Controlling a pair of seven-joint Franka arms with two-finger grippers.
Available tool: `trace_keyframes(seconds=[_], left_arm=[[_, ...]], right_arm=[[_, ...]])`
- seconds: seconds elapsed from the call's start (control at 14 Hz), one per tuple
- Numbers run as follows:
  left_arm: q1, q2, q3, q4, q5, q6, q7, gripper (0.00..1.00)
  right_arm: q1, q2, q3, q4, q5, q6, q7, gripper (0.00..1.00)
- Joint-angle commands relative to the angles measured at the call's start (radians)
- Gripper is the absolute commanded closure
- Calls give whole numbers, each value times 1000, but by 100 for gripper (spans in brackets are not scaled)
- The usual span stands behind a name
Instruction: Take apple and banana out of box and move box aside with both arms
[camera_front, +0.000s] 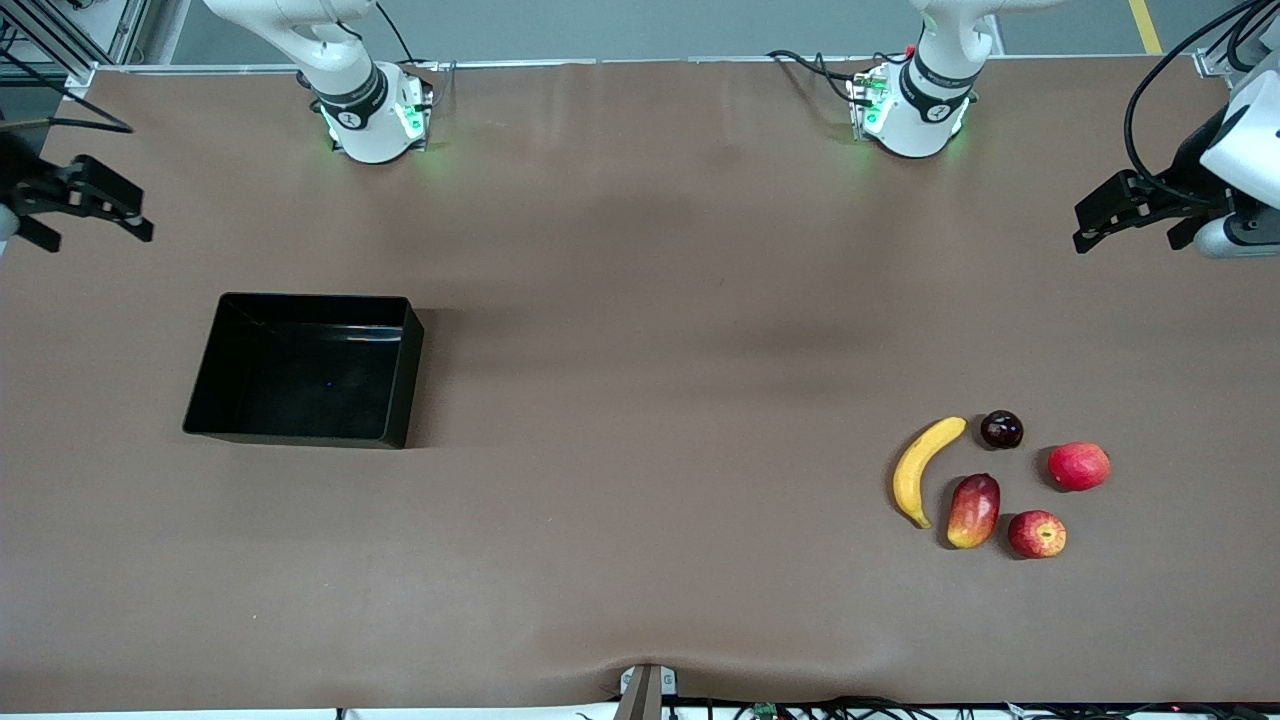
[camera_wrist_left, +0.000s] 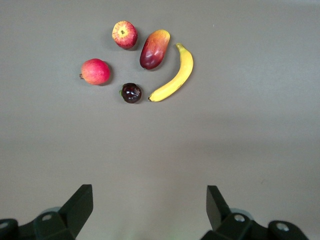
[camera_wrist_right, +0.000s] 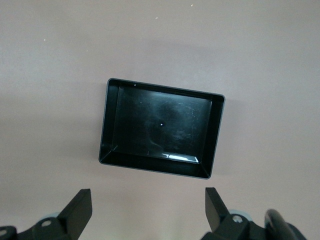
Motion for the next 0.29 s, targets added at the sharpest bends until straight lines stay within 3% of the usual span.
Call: trace_keyframes(seconds=[0.0, 0.21], left_arm=[[2, 5, -4, 16, 0, -17, 14, 0], [2, 3, -4, 16, -3, -17, 14, 0]], right_arm=[[-9, 24, 9, 37, -11, -14, -14, 0], [-7, 24, 9, 37, -6, -14, -14, 0]])
